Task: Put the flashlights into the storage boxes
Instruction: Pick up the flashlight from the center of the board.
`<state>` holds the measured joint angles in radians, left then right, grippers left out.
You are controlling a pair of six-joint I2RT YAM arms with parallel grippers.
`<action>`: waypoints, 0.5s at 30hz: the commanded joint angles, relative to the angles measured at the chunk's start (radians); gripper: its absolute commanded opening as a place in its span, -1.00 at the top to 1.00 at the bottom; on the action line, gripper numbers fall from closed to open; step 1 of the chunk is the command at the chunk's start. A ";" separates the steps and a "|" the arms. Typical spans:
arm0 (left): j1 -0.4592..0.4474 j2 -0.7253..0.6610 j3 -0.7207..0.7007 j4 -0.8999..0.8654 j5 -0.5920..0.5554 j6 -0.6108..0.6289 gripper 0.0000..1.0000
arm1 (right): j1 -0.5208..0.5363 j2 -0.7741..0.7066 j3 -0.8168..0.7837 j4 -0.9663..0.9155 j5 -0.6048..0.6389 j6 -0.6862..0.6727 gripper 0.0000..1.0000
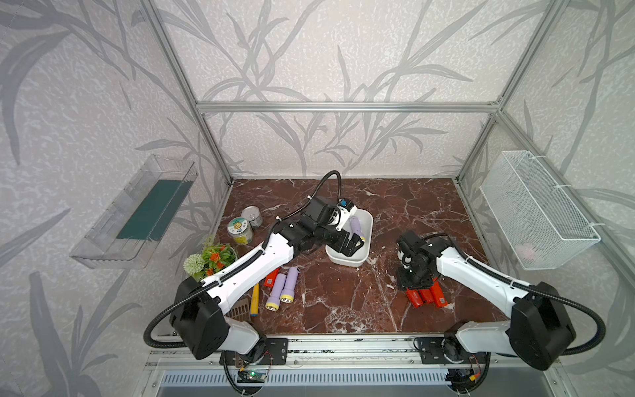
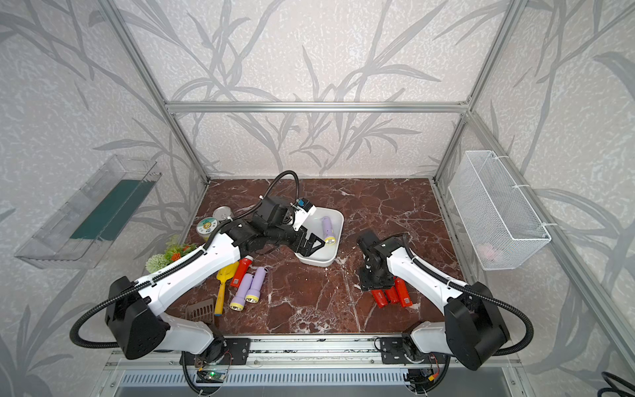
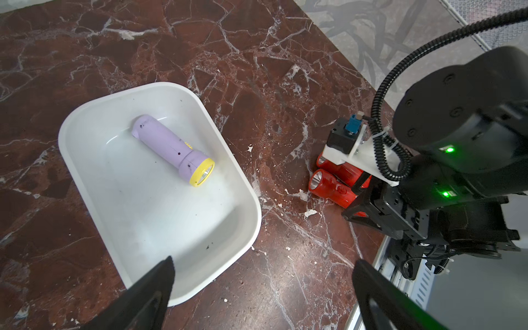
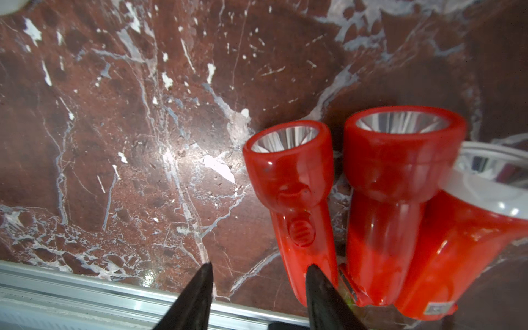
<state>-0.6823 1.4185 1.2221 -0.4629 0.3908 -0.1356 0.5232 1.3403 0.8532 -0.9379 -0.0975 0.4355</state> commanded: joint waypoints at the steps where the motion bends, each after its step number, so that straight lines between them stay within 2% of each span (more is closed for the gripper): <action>1: -0.008 -0.029 -0.031 0.008 -0.001 -0.007 -0.99 | -0.006 0.004 -0.007 -0.009 0.029 0.013 -0.07; 15: -0.012 -0.084 -0.084 0.026 -0.043 -0.029 -0.98 | -0.026 0.065 -0.020 0.047 0.055 0.003 -0.07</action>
<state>-0.6876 1.3643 1.1538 -0.4438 0.3664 -0.1585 0.5041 1.3911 0.8482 -0.9016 -0.0605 0.4374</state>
